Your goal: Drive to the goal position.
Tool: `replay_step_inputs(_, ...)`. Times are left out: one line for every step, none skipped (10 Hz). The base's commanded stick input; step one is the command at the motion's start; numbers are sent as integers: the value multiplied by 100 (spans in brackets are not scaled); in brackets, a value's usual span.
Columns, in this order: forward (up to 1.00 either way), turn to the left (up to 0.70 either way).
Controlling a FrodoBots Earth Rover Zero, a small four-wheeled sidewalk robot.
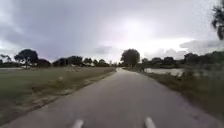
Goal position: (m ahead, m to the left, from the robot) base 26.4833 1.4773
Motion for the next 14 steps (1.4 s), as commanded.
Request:
replay_step_inputs(100,0)
replay_step_inputs(100,0)
replay_step_inputs(100,0)
replay_step_inputs(100,0)
replay_step_inputs(100,0)
replay_step_inputs(100,0)
replay_step_inputs(100,0)
replay_step_inputs(100,0)
replay_step_inputs(100,0)
replay_step_inputs(100,0)
replay_step_inputs(100,0)
replay_step_inputs(100,0)
replay_step_inputs(100,0)
replay_step_inputs(100,0)
